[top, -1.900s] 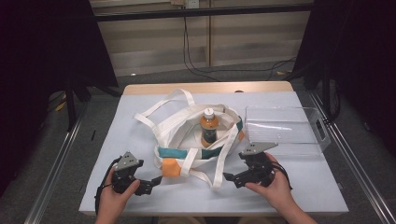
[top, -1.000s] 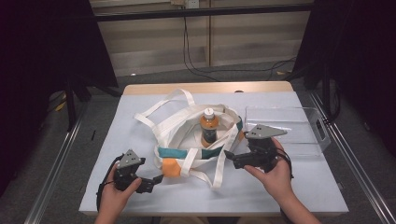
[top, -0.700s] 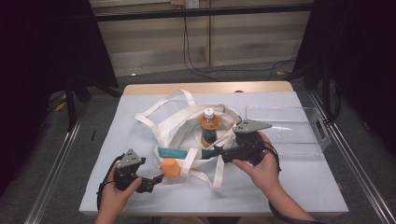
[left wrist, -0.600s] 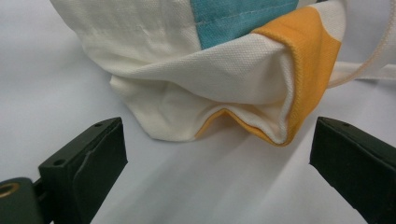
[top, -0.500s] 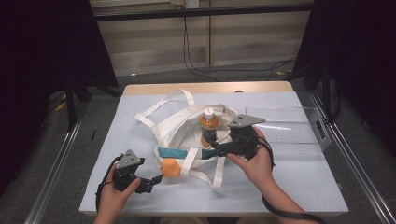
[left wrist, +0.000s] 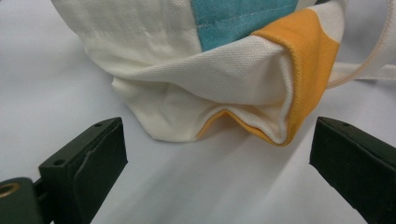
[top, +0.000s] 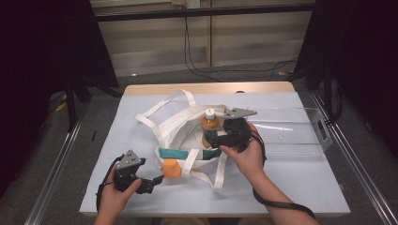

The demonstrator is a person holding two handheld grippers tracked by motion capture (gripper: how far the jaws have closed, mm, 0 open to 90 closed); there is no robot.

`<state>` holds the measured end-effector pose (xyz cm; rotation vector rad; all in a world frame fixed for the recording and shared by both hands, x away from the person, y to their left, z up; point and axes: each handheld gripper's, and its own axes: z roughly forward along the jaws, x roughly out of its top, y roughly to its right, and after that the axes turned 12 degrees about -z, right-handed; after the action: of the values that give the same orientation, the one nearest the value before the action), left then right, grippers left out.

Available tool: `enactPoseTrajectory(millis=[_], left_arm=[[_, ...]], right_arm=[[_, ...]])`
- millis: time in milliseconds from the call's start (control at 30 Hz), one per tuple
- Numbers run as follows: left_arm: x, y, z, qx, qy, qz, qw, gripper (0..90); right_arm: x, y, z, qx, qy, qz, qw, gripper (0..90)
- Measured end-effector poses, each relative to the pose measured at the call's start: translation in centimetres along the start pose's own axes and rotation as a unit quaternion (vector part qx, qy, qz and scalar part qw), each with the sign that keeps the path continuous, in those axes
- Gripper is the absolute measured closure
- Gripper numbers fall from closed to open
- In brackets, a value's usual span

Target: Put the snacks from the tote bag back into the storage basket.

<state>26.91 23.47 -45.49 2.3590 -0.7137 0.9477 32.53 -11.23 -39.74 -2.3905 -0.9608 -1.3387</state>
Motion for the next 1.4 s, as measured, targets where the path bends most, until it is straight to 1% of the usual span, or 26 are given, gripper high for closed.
enactPoseTrajectory(millis=[33, 67, 100, 167, 200, 300, 367, 533, 700, 767, 833, 867, 933, 1033, 1167, 1233, 1333, 1400], left_arm=[[0.0, 0.0, 0.0, -0.004, 0.003, -0.001, 1.0000, 3.6], [0.0, 0.0, 0.0, -0.004, 0.003, -0.001, 1.0000, 3.6], [0.0, -0.1, 0.0, -0.001, 0.002, 0.004, 1.0000, 3.6], [0.0, 0.0, -0.1, -0.001, 0.002, 0.001, 1.0000, 3.6], [0.0, -0.1, -0.2, 0.001, 0.002, 0.006, 1.0000, 3.6], [0.0, -0.2, -0.2, -0.001, 0.003, 0.002, 1.0000, 3.6], [0.0, -0.2, -0.2, 0.000, 0.003, 0.002, 1.0000, 3.6], [0.0, -0.1, -0.2, -0.001, 0.004, 0.003, 1.0000, 3.6], [0.0, -0.1, -0.2, 0.001, 0.001, 0.005, 1.0000, 3.6], [-0.1, -0.1, -0.2, 0.000, 0.000, 0.002, 1.0000, 3.6], [0.0, -0.1, -0.2, 0.001, -0.002, 0.006, 1.0000, 3.7], [0.0, -0.1, -0.2, 0.003, -0.003, 0.010, 0.9999, 3.7], [0.0, 0.0, -0.2, 0.003, -0.001, 0.008, 1.0000, 3.6], [0.0, 0.0, -0.2, 0.002, -0.004, 0.009, 1.0000, 3.7], [-0.1, 0.1, -0.1, -0.001, -0.003, 0.003, 1.0000, 3.6], [-0.1, 0.0, -0.1, -0.001, -0.003, 0.005, 1.0000, 3.7], [0.0, 0.0, -0.2, 0.003, -0.004, 0.012, 0.9999, 3.6], [0.0, 0.0, -0.1, 0.000, -0.005, 0.010, 0.9999, 3.6]], right_arm=[[0.0, 0.0, 0.1, -0.003, -0.002, 0.002, 1.0000, 11.2], [0.0, 0.0, 0.3, -0.005, -0.002, 0.003, 1.0000, 11.2], [0.1, 0.0, 0.5, -0.004, -0.002, 0.006, 1.0000, 11.3], [0.1, -0.1, 0.7, -0.005, -0.003, 0.008, 0.9999, 11.3], [0.1, -0.1, 1.0, -0.005, -0.005, 0.011, 0.9999, 11.5], [0.2, -0.2, 1.3, -0.008, -0.008, 0.013, 0.9998, 11.6], [0.4, -0.2, 1.5, -0.008, -0.006, 0.017, 0.9998, 11.7], [0.6, -0.2, 2.0, -0.011, -0.011, 0.017, 0.9997, 12.4], [0.7, -0.1, 2.4, -0.017, -0.019, 0.022, 0.9995, 12.9], [0.7, 0.1, 2.6, -0.016, -0.020, 0.023, 0.9994, 12.9], [0.8, 0.2, 2.8, -0.014, -0.022, 0.026, 0.9993, 12.9], [0.8, 0.3, 2.8, -0.015, -0.023, 0.024, 0.9993, 12.9], [0.9, 0.4, 2.9, -0.017, -0.024, 0.023, 0.9993, 13.0], [1.1, 0.5, 3.0, -0.018, -0.025, 0.022, 0.9993, 13.6], [1.3, 0.6, 3.2, -0.017, -0.029, 0.020, 0.9992, 15.9], [1.3, 0.6, 3.4, -0.017, -0.030, 0.020, 0.9992, 17.1], [1.4, 0.6, 3.6, -0.020, -0.031, 0.018, 0.9991, 17.8], [1.5, 0.6, 3.7, -0.022, -0.035, 0.015, 0.9990, 19.8]])
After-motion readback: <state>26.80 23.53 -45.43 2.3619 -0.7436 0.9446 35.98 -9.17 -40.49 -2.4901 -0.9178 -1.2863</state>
